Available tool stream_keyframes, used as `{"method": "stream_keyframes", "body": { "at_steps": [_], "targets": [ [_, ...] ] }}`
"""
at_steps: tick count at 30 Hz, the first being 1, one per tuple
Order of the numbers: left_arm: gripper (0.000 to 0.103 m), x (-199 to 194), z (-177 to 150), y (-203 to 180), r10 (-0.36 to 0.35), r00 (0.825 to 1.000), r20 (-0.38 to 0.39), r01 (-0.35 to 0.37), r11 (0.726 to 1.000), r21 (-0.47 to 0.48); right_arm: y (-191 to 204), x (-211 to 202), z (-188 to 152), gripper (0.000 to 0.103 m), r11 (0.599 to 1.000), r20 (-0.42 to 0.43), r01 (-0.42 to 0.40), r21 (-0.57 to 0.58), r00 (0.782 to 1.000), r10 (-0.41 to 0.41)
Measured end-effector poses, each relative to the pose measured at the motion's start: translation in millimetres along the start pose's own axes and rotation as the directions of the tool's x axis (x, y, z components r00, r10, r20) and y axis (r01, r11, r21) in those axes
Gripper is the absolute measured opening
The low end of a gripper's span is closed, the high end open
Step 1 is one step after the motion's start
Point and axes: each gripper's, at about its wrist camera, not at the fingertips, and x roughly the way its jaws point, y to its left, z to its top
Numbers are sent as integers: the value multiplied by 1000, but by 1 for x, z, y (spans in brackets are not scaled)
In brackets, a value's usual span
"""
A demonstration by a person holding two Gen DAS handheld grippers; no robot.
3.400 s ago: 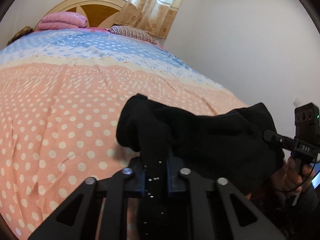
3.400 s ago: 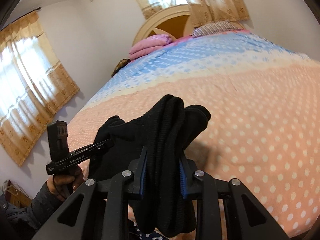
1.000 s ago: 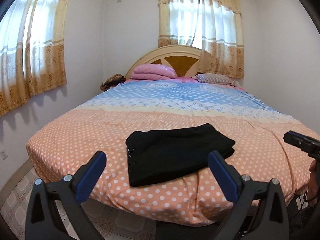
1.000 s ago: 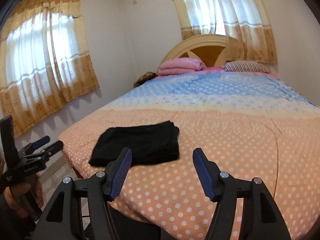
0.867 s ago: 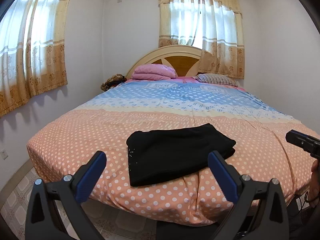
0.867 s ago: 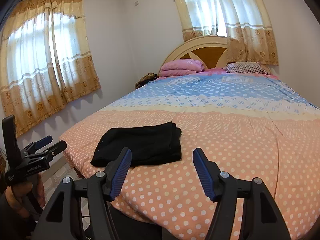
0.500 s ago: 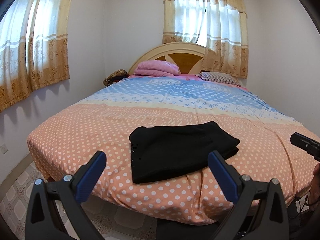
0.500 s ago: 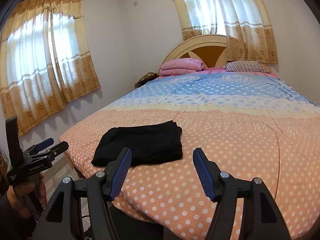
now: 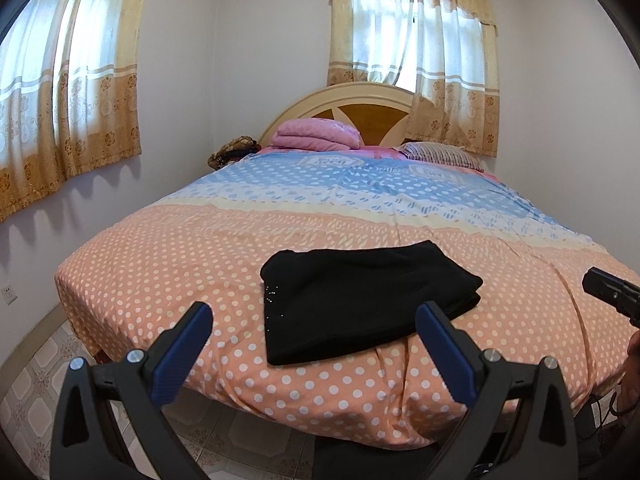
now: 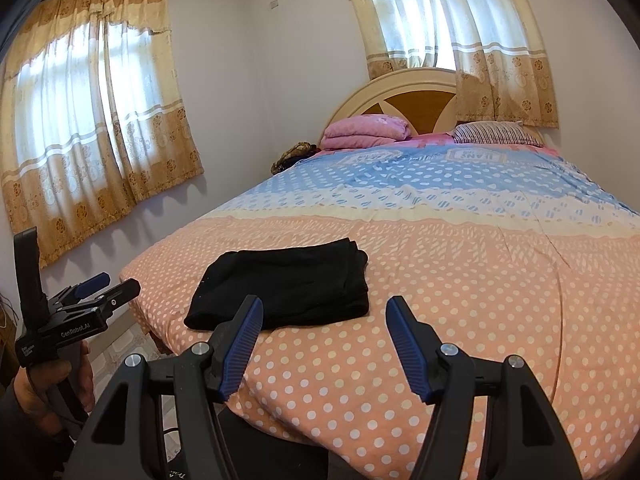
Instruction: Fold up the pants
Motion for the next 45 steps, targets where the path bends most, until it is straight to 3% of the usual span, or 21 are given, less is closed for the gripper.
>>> {"method": "stream_keyframes", "body": {
  "at_steps": [45],
  "targets": [
    [103, -1, 4, -5, 22, 1000, 3, -22, 1000, 3, 17, -9, -1, 66, 997, 23, 8, -73, 1000, -6]
  ]
}}
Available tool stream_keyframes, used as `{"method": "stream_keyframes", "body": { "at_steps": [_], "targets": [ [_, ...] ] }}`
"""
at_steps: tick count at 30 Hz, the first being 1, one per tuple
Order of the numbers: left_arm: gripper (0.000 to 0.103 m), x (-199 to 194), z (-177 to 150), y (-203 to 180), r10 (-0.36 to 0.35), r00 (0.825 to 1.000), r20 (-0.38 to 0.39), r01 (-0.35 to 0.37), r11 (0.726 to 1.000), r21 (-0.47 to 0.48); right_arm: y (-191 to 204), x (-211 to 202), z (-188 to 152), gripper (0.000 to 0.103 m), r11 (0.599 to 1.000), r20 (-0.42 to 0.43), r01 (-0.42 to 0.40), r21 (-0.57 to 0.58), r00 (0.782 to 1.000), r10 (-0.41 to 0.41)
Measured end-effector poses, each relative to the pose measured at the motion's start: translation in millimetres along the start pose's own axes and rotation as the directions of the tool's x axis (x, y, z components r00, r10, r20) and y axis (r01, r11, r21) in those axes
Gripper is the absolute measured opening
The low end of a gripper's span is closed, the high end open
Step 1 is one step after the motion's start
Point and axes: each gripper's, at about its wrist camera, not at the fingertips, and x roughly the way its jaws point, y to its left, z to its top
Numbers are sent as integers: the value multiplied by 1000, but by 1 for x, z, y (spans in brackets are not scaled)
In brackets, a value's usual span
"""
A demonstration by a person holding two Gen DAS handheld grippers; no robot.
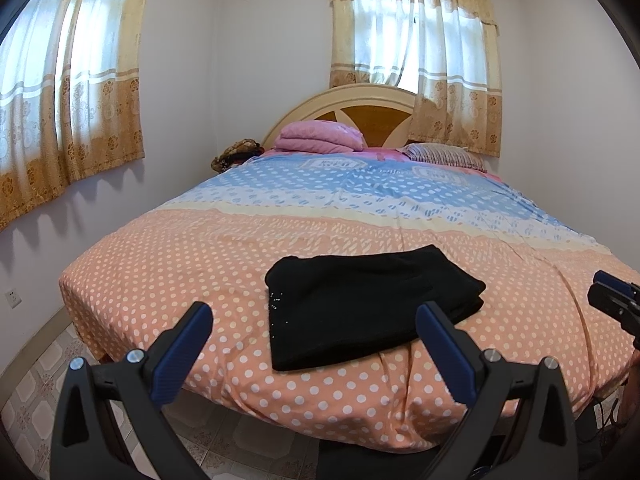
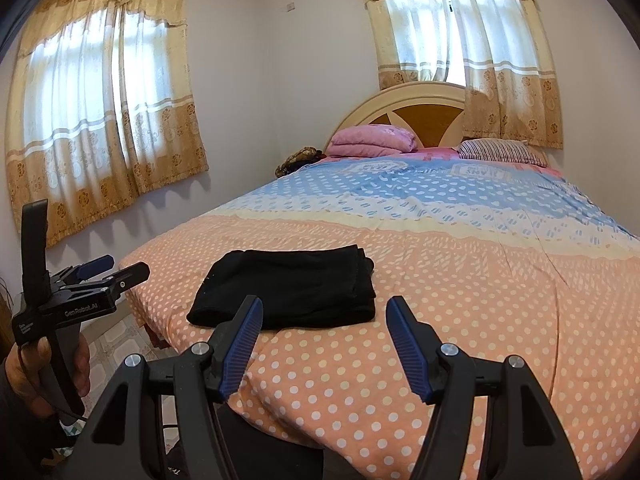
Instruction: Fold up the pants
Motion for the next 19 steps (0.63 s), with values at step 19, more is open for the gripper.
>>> {"method": "stream_keyframes", "body": {
  "at_steps": [19],
  "targets": [
    [103, 4, -5, -1, 0, 1000, -8, 0, 1000, 24, 3, 2, -3, 66, 1000, -9, 2, -9, 1000, -2]
  ]
}}
